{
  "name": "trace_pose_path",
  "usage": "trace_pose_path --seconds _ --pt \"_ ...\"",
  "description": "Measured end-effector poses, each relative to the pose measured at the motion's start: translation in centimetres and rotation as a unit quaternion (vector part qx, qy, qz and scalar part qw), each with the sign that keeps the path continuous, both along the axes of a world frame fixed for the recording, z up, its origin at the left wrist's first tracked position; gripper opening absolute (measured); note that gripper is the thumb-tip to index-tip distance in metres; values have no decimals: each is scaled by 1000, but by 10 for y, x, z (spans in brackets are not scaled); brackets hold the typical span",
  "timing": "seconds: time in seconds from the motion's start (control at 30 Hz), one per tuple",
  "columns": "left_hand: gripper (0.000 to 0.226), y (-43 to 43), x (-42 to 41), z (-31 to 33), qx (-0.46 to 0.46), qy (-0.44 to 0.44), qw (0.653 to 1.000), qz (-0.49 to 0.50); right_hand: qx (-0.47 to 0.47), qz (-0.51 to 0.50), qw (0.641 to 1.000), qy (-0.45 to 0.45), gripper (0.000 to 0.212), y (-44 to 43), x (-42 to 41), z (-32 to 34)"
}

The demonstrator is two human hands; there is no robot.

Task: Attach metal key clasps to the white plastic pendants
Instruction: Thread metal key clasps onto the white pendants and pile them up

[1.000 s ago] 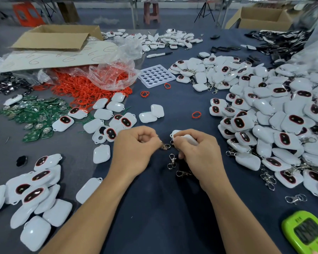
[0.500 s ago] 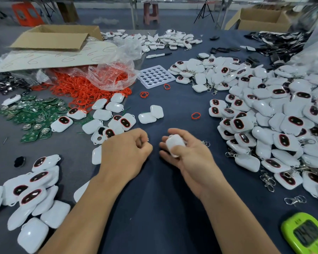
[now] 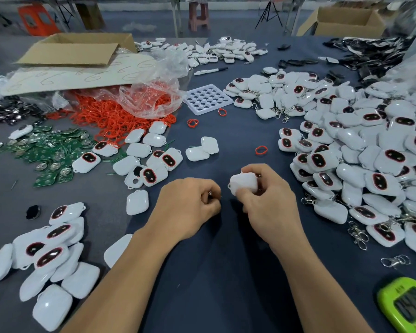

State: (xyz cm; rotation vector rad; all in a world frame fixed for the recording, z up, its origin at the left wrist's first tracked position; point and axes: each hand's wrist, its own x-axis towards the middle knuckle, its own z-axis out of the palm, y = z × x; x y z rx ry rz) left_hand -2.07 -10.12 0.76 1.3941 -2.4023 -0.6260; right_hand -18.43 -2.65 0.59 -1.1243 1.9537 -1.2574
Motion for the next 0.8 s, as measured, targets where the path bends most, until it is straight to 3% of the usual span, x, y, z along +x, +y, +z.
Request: trace_pose_path --seconds 0.47,0.8 --pt "8 2 1 1 8 15 1000 -17 -12 91 996 15 26 -1 -3 0" --pt "12 0 1 -1 14 17 999 -23 -17 72 997 -18 23 -1 -4 -2"
